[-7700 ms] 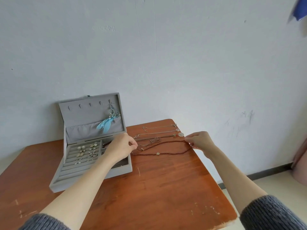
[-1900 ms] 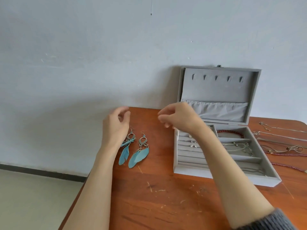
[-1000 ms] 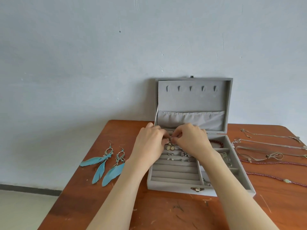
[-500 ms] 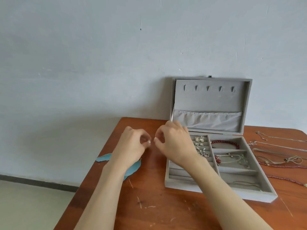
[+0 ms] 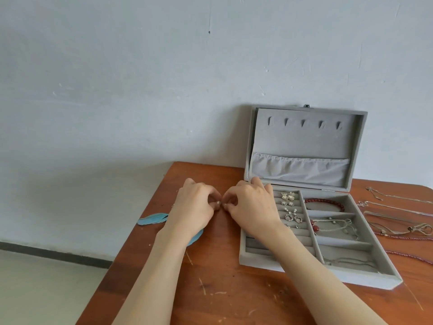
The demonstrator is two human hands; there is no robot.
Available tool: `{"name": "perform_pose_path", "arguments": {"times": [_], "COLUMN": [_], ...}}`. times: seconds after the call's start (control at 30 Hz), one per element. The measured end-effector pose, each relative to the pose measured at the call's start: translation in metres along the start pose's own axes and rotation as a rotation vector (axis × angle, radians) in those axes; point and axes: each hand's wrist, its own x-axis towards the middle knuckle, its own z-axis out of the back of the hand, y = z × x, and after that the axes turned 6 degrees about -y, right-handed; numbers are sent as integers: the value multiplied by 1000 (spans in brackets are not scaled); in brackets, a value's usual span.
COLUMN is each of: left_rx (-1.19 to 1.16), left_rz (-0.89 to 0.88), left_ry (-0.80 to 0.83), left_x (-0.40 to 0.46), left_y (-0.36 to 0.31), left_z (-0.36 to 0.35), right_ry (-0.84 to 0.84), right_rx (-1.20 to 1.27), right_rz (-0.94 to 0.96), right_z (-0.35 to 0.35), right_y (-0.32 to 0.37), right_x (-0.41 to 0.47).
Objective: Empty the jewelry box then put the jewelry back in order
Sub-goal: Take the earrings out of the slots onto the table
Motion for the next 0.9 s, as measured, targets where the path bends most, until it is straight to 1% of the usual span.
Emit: {"name": "perform_pose_path", "arguments": {"times": [0.13, 0.37, 0.63, 0.9], "left_rx": [-14, 2, -9, 3], "left_rz": [32, 14, 39, 10], "left_ry": [-18, -31, -53, -49], "left_x": [0, -1, 1, -1], "left_y": [6, 5, 13, 9], "left_z": [3, 5, 5, 7], "right_ry": [10, -7, -32, -35], "right_rx": [56, 120, 148, 156], "right_rz": [-37, -69, -75, -78], "right_z": [0, -2, -4, -5], "right_y": [0, 1, 0, 1], "right_x": [1, 2, 3, 4]}}
